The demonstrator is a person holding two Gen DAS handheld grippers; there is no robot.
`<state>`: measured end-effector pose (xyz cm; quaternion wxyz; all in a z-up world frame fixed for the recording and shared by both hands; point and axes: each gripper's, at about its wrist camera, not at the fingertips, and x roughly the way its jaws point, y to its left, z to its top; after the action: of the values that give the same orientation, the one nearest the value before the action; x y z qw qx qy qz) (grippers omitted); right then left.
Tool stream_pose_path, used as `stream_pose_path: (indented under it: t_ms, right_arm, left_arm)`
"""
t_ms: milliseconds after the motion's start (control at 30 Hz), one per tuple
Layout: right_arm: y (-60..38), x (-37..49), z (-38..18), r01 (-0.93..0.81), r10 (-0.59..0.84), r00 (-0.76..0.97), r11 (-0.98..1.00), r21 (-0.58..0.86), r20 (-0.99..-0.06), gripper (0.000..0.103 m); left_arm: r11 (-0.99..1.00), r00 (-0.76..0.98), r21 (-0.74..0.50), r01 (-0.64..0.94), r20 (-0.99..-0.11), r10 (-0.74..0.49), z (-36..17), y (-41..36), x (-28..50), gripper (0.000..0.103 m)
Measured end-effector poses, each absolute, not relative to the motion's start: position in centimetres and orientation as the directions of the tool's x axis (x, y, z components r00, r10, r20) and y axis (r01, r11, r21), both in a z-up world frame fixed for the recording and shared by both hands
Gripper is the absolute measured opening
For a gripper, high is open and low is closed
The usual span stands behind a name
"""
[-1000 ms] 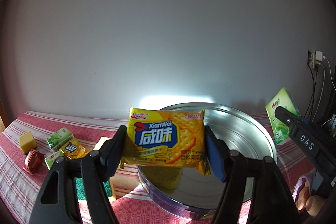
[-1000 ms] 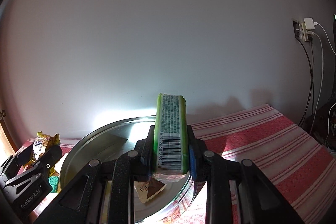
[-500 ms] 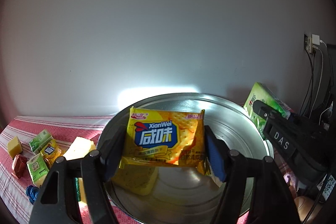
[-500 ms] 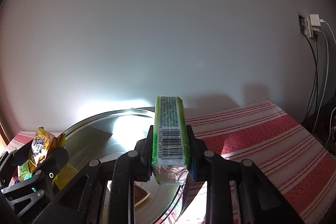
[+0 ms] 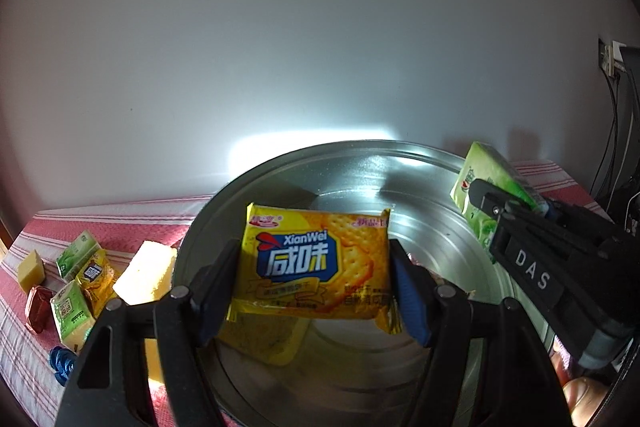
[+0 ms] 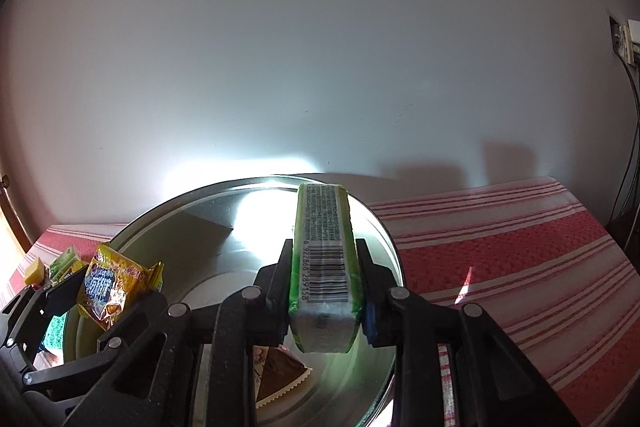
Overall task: Organize objects
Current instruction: 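Open the left tool to drop the cracker pack while the right tool drops the tissue pack into the tin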
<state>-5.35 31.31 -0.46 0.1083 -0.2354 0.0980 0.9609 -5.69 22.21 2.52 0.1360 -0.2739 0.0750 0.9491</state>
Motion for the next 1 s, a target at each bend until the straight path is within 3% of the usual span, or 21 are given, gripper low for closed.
stream_pose_path:
  t_ms: [133, 167, 200, 267, 300, 567, 1000]
  right_arm:
    - [31.0, -5.1, -0.3, -0.25, 0.163, -0.873, -0.959, 0.134, -0.46, 0.031]
    - [30.9, -4.8, -0.1, -0.256, 0.175, -0.878, -0.958, 0.128, -0.445, 0.038]
    - [30.8, -4.5, 0.1, -0.265, 0.189, -0.883, -0.956, 0.125, -0.429, 0.051]
    - [30.6, -3.7, 0.6, -0.284, 0.217, -0.9, -0.95, 0.132, -0.378, 0.067]
    - [30.6, -3.3, 0.8, -0.294, 0.232, -0.908, -0.946, 0.137, -0.349, 0.068]
    - [31.6, -1.8, 1.3, -0.357, 0.29, -0.907, -0.914, 0.191, -0.306, 0.068]
    - [31.1, 0.2, 1.6, -0.393, 0.334, -0.903, -0.898, 0.201, -0.27, 0.068]
  left_arm:
    - [-0.949, -0.822, 0.083, -0.303, -0.527, 0.216, 3.1, 21.8, -4.7, 0.078]
    - [-0.95, -0.832, 0.098, -0.295, -0.516, 0.205, 3.3, 21.7, -4.5, 0.089]
    - [-0.951, -0.844, 0.113, -0.287, -0.5, 0.195, 3.6, 21.7, -4.2, 0.103]
    - [-0.953, -0.87, 0.128, -0.274, -0.455, 0.189, 4.3, 21.4, -3.7, 0.103]
    - [-0.952, -0.877, 0.131, -0.275, -0.44, 0.193, 4.6, 21.4, -3.5, 0.103]
    - [-0.962, -0.887, 0.08, -0.263, -0.413, 0.208, 5.5, 19.5, -3.1, 0.103]
    - [-0.985, -0.909, 0.083, -0.15, -0.404, 0.104, 4.0, 14.0, -3.0, 0.103]
